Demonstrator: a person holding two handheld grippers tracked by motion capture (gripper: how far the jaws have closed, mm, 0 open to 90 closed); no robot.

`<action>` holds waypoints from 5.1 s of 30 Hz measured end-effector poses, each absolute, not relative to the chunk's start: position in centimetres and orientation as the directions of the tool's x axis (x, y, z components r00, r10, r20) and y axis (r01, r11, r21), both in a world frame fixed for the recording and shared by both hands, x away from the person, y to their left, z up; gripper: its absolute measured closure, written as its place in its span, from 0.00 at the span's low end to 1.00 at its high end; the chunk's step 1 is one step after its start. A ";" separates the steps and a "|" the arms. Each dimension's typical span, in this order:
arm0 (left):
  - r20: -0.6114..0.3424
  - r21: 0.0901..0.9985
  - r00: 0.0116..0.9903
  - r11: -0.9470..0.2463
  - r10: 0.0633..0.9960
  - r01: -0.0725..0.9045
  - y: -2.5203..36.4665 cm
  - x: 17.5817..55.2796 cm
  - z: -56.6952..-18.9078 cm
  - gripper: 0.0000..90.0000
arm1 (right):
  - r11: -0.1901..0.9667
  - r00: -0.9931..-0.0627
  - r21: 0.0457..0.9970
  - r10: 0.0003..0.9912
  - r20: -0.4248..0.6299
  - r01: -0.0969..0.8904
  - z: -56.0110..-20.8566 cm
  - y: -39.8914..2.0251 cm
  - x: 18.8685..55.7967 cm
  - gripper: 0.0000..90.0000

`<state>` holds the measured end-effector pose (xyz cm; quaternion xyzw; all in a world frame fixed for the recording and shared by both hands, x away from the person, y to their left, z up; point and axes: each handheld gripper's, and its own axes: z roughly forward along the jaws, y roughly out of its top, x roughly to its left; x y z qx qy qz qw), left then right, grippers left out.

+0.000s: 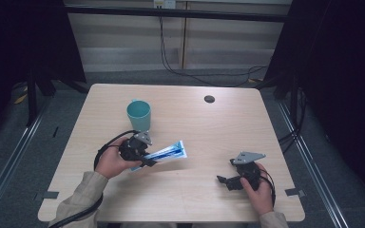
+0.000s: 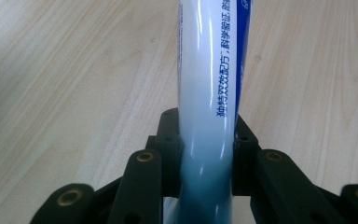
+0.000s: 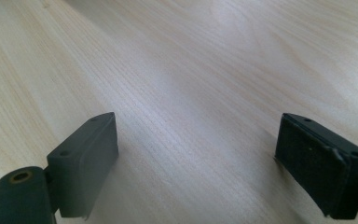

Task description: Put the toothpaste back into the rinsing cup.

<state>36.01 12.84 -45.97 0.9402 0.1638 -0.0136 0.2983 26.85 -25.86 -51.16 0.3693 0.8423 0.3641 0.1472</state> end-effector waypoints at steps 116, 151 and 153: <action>-0.162 0.758 0.812 -0.456 0.561 0.466 14.1 40.5 -36.7 0.82 | 0.461 -0.685 0.724 0.728 0.022 0.514 -51.2 -25.9 26.9 0.14; -0.156 0.821 0.754 -0.340 0.638 0.458 14.2 42.9 -33.5 0.82 | 0.461 -0.685 0.723 0.729 0.022 0.514 -51.2 -25.9 26.9 0.14; -0.154 0.824 0.757 -0.340 0.636 0.453 14.2 43.2 -33.6 0.82 | 0.462 -0.685 0.723 0.728 0.022 0.514 -51.2 -25.9 26.9 0.14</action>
